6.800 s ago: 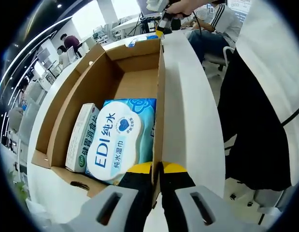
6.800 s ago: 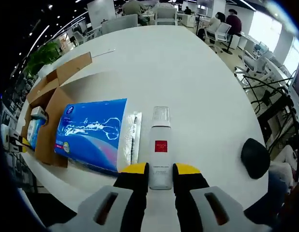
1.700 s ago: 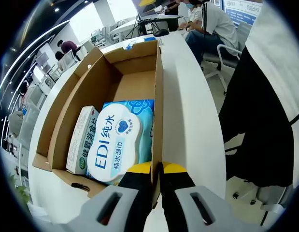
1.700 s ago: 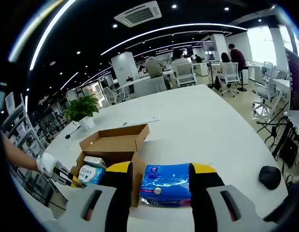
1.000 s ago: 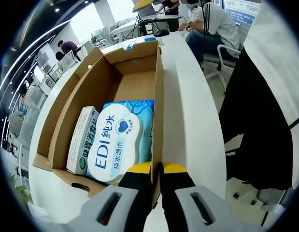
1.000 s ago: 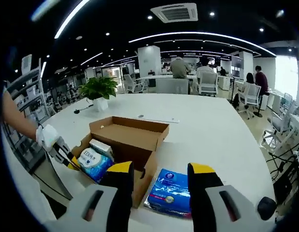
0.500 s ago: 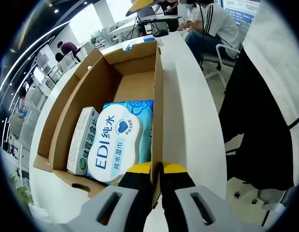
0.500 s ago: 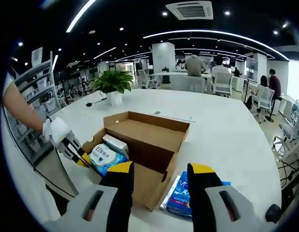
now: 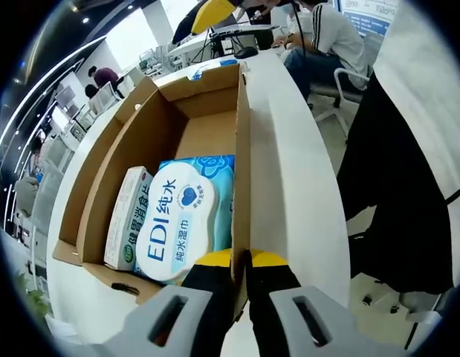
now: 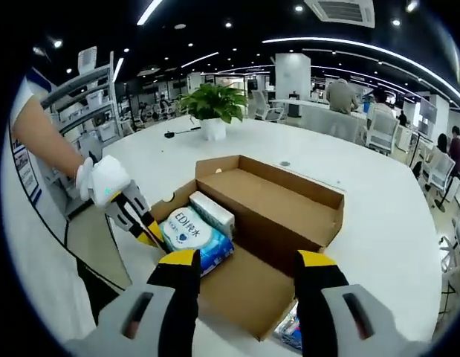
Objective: Operate the shoe box by opening the lid, removing the specified soft item, and placing it in the target area until the item is outside and the box remains undamaged.
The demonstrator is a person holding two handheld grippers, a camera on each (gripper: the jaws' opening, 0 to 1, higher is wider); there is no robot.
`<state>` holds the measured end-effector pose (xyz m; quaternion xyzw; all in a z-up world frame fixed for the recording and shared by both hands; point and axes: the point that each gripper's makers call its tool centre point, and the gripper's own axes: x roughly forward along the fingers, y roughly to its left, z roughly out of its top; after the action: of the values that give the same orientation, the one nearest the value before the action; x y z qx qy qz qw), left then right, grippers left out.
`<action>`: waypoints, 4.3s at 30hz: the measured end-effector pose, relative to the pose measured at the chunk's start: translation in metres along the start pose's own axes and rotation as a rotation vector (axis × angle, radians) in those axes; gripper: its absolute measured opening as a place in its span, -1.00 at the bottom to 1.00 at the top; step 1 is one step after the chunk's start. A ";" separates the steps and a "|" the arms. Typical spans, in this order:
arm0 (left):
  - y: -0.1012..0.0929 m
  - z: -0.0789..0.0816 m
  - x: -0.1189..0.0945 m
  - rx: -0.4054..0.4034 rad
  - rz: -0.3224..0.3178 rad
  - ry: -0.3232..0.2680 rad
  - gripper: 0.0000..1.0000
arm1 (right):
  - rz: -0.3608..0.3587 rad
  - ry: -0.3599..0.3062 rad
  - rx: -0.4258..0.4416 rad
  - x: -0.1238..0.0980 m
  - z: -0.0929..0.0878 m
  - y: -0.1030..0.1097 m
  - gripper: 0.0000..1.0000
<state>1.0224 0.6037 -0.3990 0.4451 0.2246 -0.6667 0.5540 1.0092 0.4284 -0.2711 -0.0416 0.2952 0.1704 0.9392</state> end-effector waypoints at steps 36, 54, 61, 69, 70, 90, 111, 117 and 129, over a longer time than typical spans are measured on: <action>-0.002 0.004 -0.002 0.012 0.005 -0.041 -0.90 | 0.206 0.166 -0.248 0.078 -0.014 0.072 -0.05; -0.001 0.008 -0.004 -0.011 -0.011 -0.088 -0.89 | 0.243 0.230 -0.271 0.089 -0.021 0.075 -0.04; 0.003 0.011 -0.012 -0.053 -0.065 -0.084 -0.88 | 0.258 0.239 -0.309 0.093 -0.024 0.086 -0.04; 0.000 0.016 -0.019 -0.087 -0.092 -0.119 -0.96 | 0.268 0.254 -0.349 0.103 -0.023 0.076 -0.04; -0.001 0.016 -0.018 -0.094 -0.103 -0.120 -0.97 | 0.274 0.263 -0.371 0.105 -0.022 0.076 -0.04; -0.002 0.016 -0.015 -0.087 -0.075 -0.180 -0.98 | 0.459 0.374 -0.537 0.128 -0.032 0.097 0.09; -0.004 0.011 -0.006 -0.071 -0.097 -0.128 -0.98 | 0.479 0.501 -0.634 0.157 -0.055 0.106 0.17; -0.004 0.013 -0.007 -0.072 -0.092 -0.132 -0.98 | 0.494 0.486 -0.630 0.158 -0.059 0.104 0.16; -0.005 0.012 -0.008 -0.070 -0.105 -0.132 -0.98 | 0.501 0.486 -0.617 0.157 -0.058 0.103 0.15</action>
<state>1.0139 0.5998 -0.3874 0.3683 0.2337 -0.7143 0.5473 1.0623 0.5613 -0.4059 -0.2852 0.4432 0.4574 0.7163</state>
